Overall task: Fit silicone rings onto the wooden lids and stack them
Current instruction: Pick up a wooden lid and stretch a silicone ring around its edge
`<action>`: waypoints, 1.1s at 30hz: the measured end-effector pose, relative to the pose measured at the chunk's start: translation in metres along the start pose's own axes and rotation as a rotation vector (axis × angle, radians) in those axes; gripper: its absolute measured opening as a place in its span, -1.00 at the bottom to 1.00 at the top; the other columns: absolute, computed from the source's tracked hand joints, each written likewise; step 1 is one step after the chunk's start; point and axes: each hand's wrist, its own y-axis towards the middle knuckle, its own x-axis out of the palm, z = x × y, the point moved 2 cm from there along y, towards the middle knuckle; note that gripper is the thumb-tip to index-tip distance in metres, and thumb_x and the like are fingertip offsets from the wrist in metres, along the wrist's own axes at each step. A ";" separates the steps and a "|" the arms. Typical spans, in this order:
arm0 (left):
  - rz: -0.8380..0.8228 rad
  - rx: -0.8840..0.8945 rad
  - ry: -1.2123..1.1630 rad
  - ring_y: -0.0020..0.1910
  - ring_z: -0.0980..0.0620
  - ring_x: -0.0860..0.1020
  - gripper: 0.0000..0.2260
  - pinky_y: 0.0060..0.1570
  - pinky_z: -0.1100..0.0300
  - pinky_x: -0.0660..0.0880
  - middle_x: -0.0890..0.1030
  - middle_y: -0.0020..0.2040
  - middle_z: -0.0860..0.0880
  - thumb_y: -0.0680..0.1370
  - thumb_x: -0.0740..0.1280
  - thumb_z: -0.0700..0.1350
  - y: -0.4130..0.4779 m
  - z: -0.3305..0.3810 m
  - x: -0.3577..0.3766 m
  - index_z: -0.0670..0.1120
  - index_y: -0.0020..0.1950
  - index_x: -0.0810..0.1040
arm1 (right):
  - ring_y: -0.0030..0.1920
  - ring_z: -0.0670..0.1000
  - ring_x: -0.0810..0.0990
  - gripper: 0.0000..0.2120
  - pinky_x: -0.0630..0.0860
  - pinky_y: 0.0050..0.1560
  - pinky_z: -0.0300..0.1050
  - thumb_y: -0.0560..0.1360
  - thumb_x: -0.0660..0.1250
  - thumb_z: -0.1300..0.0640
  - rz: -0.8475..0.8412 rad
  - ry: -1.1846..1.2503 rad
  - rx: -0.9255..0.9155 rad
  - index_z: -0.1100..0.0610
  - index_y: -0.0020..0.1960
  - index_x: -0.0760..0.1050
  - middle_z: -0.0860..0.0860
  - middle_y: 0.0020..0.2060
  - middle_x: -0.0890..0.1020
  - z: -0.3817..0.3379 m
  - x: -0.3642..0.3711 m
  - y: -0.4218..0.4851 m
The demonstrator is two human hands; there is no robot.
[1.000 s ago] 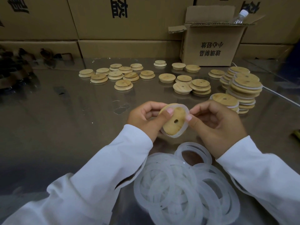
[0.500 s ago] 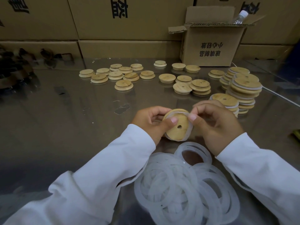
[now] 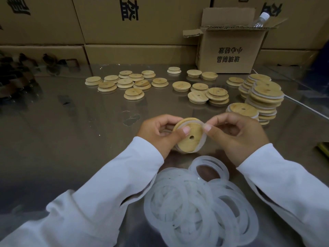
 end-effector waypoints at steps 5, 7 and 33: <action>0.065 -0.073 -0.073 -0.14 -0.14 0.61 -0.94 -0.09 -0.10 0.59 0.62 -0.16 -0.16 0.44 0.38 -0.24 -0.001 0.000 0.002 -0.11 -0.12 0.59 | -0.22 -0.14 0.58 -0.94 0.54 -0.08 -0.11 0.32 0.40 0.03 0.079 -0.054 -0.010 -0.07 -0.24 0.53 -0.12 -0.22 0.62 0.000 0.006 -0.004; 0.070 -0.084 -0.071 -0.12 -0.14 0.61 -0.95 -0.04 -0.16 0.57 0.63 -0.16 -0.15 0.44 0.38 -0.22 -0.003 0.001 0.003 -0.09 -0.13 0.59 | -0.21 -0.15 0.58 -0.95 0.53 -0.10 -0.18 0.35 0.40 0.05 0.113 -0.083 -0.041 -0.08 -0.27 0.55 -0.13 -0.25 0.62 0.000 0.006 -0.004; 0.106 -0.063 -0.076 -0.03 -0.31 0.57 -0.95 0.03 -0.29 0.50 0.61 -0.08 -0.24 0.45 0.37 -0.24 -0.002 0.004 0.001 -0.11 -0.13 0.58 | -0.26 -0.11 0.59 -0.92 0.50 -0.20 -0.32 0.37 0.41 0.08 0.056 0.006 -0.019 -0.07 -0.25 0.52 -0.12 -0.30 0.63 0.002 0.004 -0.002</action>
